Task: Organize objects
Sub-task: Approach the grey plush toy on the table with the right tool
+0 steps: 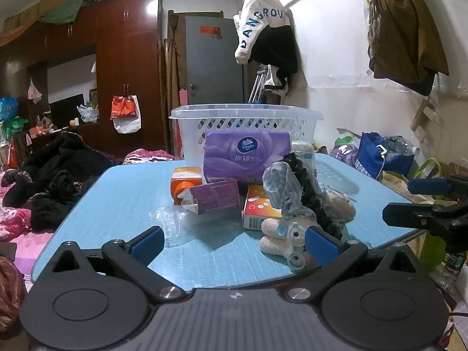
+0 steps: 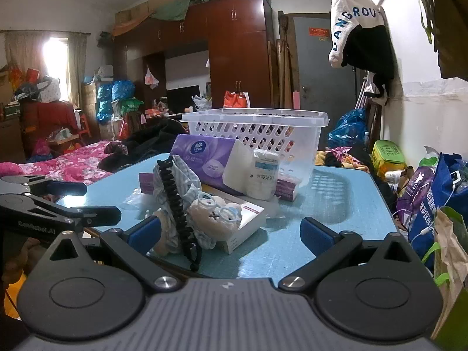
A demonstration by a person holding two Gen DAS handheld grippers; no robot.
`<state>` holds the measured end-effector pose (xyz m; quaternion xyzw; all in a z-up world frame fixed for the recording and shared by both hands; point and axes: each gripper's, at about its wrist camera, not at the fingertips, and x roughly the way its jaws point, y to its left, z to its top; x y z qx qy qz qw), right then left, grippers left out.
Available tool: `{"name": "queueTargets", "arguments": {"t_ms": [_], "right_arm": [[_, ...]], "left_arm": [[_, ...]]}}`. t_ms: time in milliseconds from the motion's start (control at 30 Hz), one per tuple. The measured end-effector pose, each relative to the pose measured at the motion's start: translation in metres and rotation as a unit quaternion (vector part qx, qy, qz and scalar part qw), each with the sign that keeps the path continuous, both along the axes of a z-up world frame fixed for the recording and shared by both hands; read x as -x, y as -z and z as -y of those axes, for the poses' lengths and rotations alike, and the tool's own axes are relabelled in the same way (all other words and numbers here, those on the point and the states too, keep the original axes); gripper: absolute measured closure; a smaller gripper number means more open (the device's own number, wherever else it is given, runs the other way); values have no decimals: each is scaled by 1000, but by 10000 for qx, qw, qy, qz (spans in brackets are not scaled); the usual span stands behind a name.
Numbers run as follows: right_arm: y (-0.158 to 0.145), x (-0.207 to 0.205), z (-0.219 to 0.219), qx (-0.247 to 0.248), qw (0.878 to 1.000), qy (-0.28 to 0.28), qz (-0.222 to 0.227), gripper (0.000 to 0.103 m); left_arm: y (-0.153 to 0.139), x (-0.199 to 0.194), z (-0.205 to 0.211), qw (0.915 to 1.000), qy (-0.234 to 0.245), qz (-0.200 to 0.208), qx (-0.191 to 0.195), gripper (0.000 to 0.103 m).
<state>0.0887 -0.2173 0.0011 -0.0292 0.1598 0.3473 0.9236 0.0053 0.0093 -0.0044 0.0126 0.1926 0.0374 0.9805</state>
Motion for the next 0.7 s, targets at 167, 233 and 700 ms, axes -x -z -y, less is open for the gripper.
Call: {"name": "queueTargets", "arguments": {"t_ms": [167, 233, 700], "right_arm": [[0, 0, 0, -12, 10000, -4, -19, 0], [0, -1, 0, -24, 10000, -8, -37, 0], [1, 1, 0, -45, 9999, -80, 87, 0]], "left_arm": [[1, -1, 0, 10000, 11, -18, 8, 0], [2, -3, 0, 10000, 12, -38, 13, 0], [4, -5, 0, 9999, 45, -118, 45, 0]]}}
